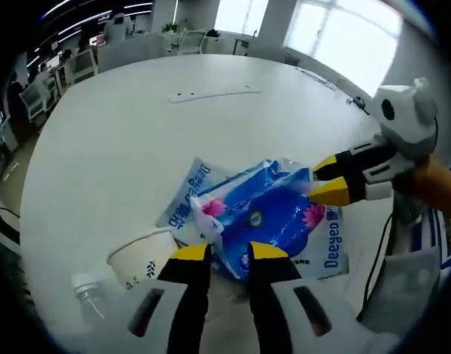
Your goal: Arrange the tabletop items into an orderly group along one side of the table until the central work area is clear of visible clutter.
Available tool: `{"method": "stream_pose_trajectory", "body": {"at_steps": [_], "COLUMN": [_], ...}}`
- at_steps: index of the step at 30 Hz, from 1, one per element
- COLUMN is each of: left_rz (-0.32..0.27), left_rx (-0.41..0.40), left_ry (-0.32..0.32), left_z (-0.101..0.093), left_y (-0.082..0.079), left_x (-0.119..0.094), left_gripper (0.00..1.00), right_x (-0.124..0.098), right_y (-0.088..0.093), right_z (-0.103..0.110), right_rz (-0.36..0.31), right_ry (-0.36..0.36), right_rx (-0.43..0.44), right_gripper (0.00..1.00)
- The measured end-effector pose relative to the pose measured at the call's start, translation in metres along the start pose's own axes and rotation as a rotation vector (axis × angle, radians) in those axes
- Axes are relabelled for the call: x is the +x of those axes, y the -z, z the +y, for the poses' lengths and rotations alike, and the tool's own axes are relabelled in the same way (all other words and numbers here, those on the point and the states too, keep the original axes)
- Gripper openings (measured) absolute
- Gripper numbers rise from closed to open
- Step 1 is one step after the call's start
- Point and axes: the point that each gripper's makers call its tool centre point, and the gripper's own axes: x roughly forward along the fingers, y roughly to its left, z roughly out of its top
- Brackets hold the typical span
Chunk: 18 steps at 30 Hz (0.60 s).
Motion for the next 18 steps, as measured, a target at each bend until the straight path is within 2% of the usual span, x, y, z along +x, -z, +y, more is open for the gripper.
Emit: {"method": "stream_pose_trajectory", "body": {"at_steps": [6,12,18], "left_rz": [0.01,0.021,0.024], "left_rx": [0.008,-0.001,-0.008], "left_ry": [-0.001,0.005,0.004], "left_z": [0.0019,0.0025,0.0018], "left_y": [0.0027,0.0064,0.007], "left_x": [0.0017,0.0023,0.0027], "left_gripper": [0.07,0.01,0.0], "right_x": [0.0008,0.0017,-0.0011], "right_y": [0.0024,0.002,0.0015], "right_z": [-0.0003,0.0005,-0.001], "right_rz": [0.008,0.018,0.017], "right_ry": [0.0,-0.01,-0.009], "right_rx": [0.012,0.017,0.021], "right_gripper": [0.05,0.01,0.0]}}
